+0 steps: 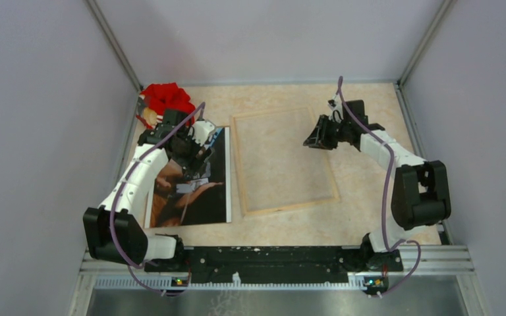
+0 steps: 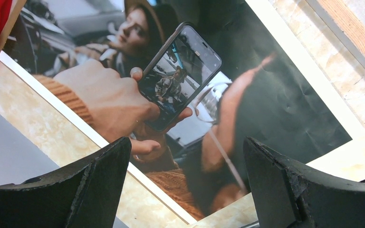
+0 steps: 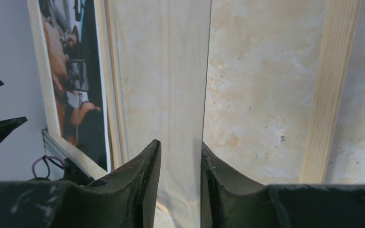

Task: Put the photo into the frame

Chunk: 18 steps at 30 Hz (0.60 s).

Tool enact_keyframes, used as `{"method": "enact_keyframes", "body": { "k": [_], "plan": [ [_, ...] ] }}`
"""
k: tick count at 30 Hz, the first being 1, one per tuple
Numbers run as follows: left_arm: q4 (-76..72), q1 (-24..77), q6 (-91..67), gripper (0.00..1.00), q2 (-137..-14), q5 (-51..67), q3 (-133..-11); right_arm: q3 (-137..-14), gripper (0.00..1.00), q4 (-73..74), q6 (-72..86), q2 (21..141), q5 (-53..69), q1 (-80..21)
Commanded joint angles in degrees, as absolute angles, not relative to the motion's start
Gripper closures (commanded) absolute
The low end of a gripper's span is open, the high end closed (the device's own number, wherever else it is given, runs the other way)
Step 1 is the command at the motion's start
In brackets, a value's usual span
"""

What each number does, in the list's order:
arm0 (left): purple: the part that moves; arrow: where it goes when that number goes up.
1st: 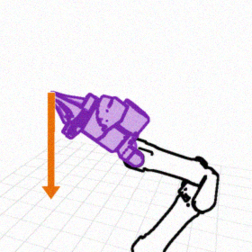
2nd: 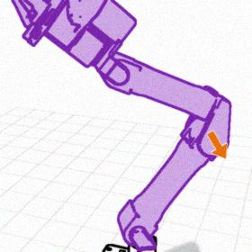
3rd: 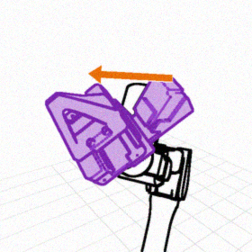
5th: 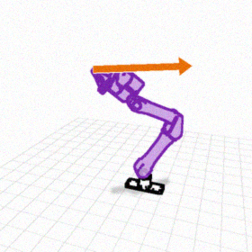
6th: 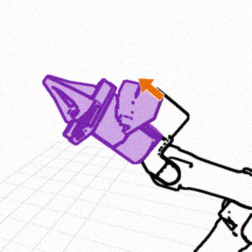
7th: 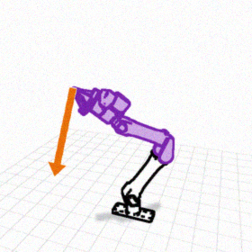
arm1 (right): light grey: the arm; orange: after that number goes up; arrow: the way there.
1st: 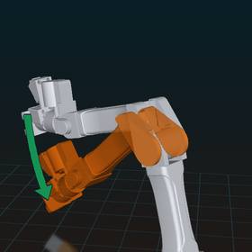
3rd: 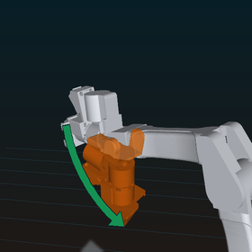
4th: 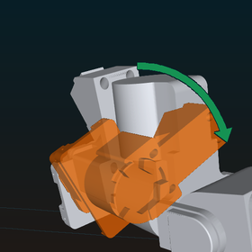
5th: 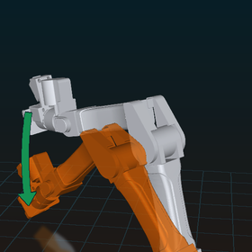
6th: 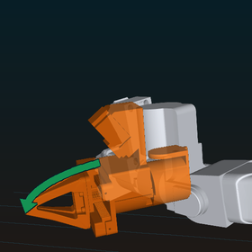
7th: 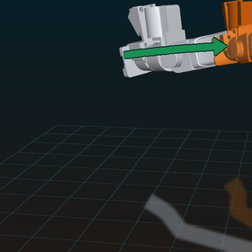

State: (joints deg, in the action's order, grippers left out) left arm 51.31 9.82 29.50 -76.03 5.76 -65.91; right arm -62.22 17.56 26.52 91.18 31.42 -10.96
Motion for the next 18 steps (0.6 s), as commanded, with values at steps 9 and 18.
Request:
{"method": "enact_keyframes", "body": {
  "k": [9, 18],
  "plan": [
    [52.21, 10.02, 29.44, 0.05, -74.98, 7.12, -68.02, -66.8, 0.45, 23.61, 21.7, 95.16, 23.57, -10.67],
    [52.29, 10.02, 29.22, 0.06, -75.24, 7.33, -68.12, -66.53, 0.45, 24.32, 21.39, 95.33, 21.06, -10.64]
  ]
}}
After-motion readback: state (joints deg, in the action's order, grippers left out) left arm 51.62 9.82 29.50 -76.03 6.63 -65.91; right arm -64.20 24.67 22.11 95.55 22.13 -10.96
